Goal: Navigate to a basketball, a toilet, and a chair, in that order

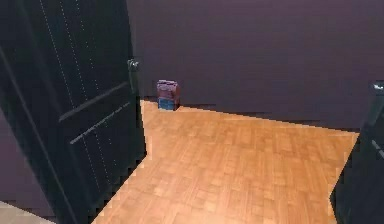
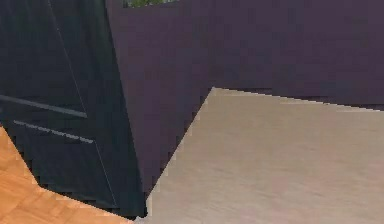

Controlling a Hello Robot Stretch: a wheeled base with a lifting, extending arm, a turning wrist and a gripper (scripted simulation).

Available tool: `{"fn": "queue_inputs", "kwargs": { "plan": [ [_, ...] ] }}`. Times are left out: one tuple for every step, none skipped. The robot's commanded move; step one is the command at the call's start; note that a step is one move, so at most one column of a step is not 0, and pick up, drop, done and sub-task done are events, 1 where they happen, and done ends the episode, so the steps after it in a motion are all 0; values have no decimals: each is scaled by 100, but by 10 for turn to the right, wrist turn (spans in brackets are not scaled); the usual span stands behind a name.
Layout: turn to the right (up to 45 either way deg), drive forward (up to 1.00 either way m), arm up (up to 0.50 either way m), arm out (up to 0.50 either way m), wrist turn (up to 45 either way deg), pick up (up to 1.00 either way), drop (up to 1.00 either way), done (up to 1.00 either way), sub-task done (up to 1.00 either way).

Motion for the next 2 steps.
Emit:
{"fn": "queue_inputs", "kwargs": {
  "plan": [
    [-60, 0, 0, 0, 0, 0, 0, 0, 0],
    [0, 25, 0, 0, 0, 0, 0, 0, 0]
  ]
}}
